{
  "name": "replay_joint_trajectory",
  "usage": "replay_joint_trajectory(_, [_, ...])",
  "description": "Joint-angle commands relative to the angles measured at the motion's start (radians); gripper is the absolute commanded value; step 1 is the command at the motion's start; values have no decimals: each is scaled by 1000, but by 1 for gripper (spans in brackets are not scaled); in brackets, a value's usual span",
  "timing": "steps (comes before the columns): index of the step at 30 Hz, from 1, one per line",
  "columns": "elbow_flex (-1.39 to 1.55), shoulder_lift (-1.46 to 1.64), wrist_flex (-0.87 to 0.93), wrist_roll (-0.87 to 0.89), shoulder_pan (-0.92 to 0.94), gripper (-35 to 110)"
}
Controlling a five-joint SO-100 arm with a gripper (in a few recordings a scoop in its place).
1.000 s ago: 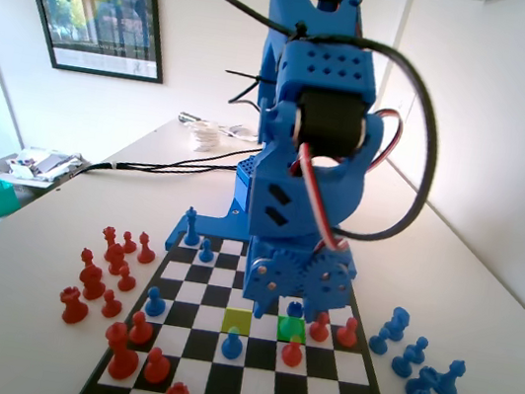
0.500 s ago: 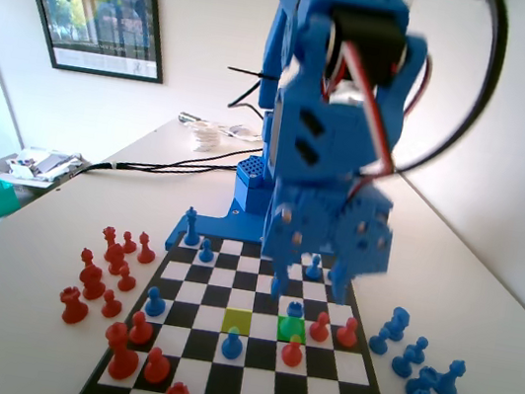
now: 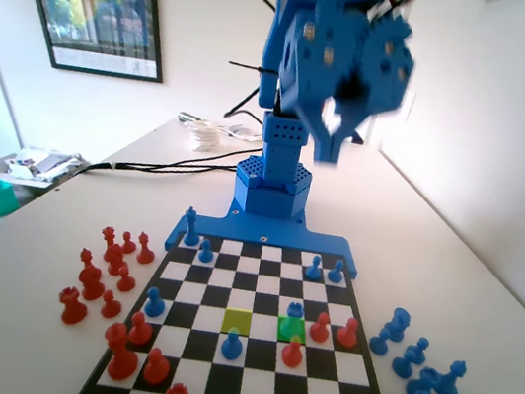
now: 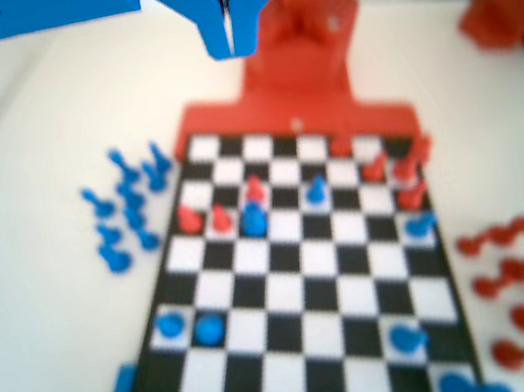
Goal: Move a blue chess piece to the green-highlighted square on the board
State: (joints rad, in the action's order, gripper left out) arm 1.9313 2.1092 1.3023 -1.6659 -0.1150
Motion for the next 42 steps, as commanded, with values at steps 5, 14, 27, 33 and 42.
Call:
replay_joint_trajectory(5, [14, 357, 146, -57, 21, 1])
replay_joint_trajectory(14, [124, 641, 268, -135, 91, 1])
replay_joint_trajectory(27, [212, 793, 278, -121, 144, 1])
replay_joint_trajectory(33, [230, 853, 285, -120, 147, 1])
replay_joint_trajectory(42, [245, 910, 279, -106, 152, 1])
